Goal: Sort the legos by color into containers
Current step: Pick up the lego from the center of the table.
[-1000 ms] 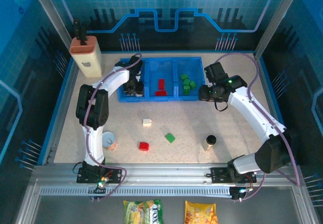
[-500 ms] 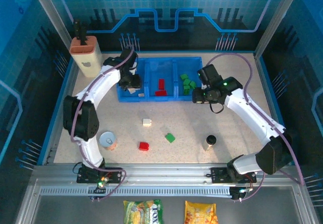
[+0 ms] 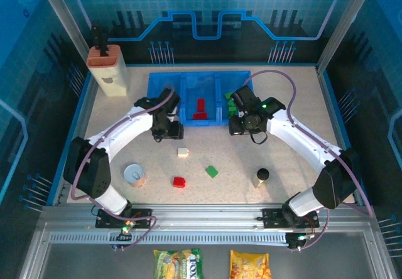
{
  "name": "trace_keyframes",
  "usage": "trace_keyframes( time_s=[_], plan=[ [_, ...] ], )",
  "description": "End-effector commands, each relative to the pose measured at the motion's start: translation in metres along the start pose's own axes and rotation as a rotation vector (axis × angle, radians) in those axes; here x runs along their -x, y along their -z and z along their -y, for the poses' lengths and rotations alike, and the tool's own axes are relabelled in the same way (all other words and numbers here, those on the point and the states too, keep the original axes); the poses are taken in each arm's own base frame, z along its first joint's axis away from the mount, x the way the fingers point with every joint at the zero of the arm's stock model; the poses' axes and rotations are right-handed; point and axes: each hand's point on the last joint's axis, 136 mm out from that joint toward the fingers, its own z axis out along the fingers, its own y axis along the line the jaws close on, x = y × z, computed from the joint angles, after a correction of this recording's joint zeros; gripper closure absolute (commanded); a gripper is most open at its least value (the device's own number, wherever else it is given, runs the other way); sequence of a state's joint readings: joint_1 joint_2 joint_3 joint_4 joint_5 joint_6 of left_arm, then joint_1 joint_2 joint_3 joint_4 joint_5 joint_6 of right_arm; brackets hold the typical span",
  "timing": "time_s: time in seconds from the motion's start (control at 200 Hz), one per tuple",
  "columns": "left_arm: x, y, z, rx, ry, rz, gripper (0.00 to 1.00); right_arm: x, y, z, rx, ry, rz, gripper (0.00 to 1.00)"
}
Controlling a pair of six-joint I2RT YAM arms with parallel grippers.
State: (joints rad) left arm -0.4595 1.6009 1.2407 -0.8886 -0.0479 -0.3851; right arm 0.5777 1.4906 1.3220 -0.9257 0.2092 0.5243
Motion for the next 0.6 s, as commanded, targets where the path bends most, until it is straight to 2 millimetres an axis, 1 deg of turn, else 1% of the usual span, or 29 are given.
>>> trace_keyframes(
  time_s=[0.0,0.055,0.14,0.32,0.46,0.595],
  plan=[
    [-0.003,-0.015,0.011,0.003,0.039,0.014,0.39,-0.005,0.001,0.003,-0.023,-0.001,0.001,0.48],
    [-0.007,-0.025,0.015,0.014,0.035,-0.004,0.37,-0.005,0.003,0.005,-0.026,-0.001,0.007,0.48],
    [-0.01,-0.038,0.015,0.052,0.024,-0.015,0.34,-0.006,0.006,0.007,-0.031,-0.002,0.013,0.48],
    [-0.017,-0.061,0.017,0.077,0.015,-0.057,0.31,-0.008,0.007,0.01,-0.032,-0.005,0.015,0.48],
    [-0.023,-0.072,0.021,0.088,0.003,-0.076,0.3,-0.01,0.007,0.012,-0.035,-0.011,0.017,0.48],
    [-0.029,-0.079,0.018,0.121,0.002,-0.09,0.3,-0.01,0.006,0.012,-0.034,-0.01,0.016,0.47]
  ],
)
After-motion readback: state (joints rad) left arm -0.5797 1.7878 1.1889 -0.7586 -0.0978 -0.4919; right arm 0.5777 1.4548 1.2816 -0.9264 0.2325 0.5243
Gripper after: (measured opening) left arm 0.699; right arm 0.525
